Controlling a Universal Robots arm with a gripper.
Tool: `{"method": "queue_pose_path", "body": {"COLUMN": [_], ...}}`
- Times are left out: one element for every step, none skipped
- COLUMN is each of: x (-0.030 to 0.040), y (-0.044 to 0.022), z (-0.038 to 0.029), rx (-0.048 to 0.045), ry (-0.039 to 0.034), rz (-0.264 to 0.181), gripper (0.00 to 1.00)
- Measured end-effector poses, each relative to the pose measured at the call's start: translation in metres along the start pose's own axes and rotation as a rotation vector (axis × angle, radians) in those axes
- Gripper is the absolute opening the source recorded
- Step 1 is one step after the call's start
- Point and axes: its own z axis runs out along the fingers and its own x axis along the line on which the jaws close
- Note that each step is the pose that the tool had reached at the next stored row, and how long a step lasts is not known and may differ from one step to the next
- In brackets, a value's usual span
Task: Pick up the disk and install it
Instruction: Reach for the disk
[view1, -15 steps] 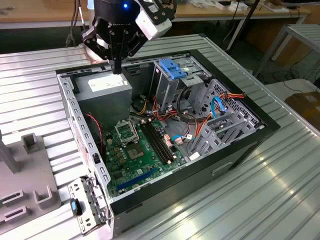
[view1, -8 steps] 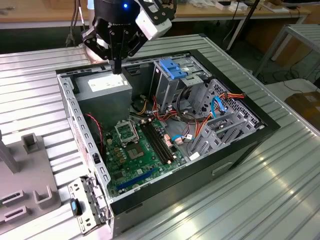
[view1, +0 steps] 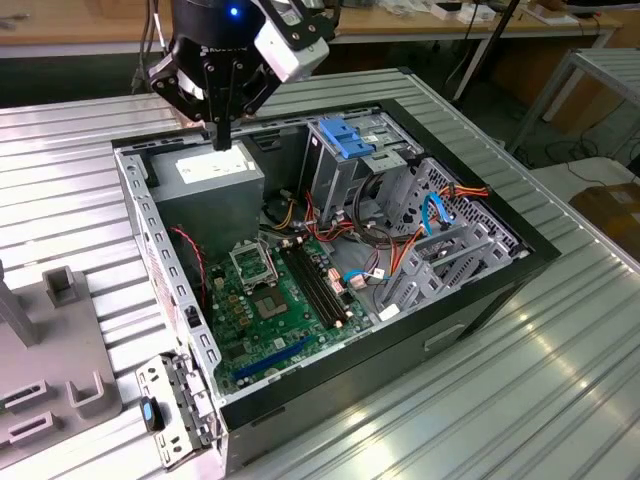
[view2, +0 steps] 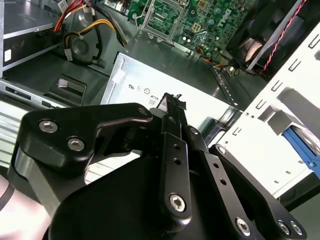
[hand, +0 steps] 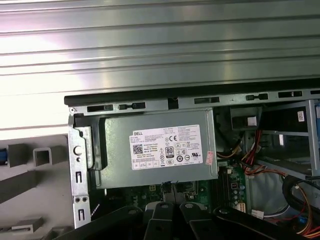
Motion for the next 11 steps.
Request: {"method": "queue_pose_path", "body": {"x": [0.0003, 0.0010, 0.0018, 0.0027, 0.0043, 0.0060, 0.0076, 0.0089, 0.0114, 0.0131, 0.0154], "y": [-0.0001, -0.0001, -0.0002, -0.0003, -0.0004, -0.0005, -0.0006, -0.0007, -0.0009, -0.0010, -0.0012], "z": [0.0000, 0.0000, 0.0000, -0.0001, -0.0001, -0.0002, -0.0002, -0.0002, -0.0003, -0.0003, -0.0004], "rx": [0.0000, -0.0001, -0.0001, -0.0001, -0.0001, -0.0001, 0.0000, -0.0001, -0.0001, -0.0001, 0.0000], "ry": [0.0000, -0.0001, -0.0001, 0.0000, 0.0000, 0.0000, 0.0000, 0.0000, -0.0001, 0.0000, 0.0000], "rz": [0.000, 0.000, 0.000, 0.000, 0.000, 0.000, 0.000, 0.000, 0.000, 0.000, 0.000], "gripper": [0.11, 0.11, 0.11, 0.11, 0.11, 0.11, 0.11, 0.11, 0.11, 0.11, 0.11]}}
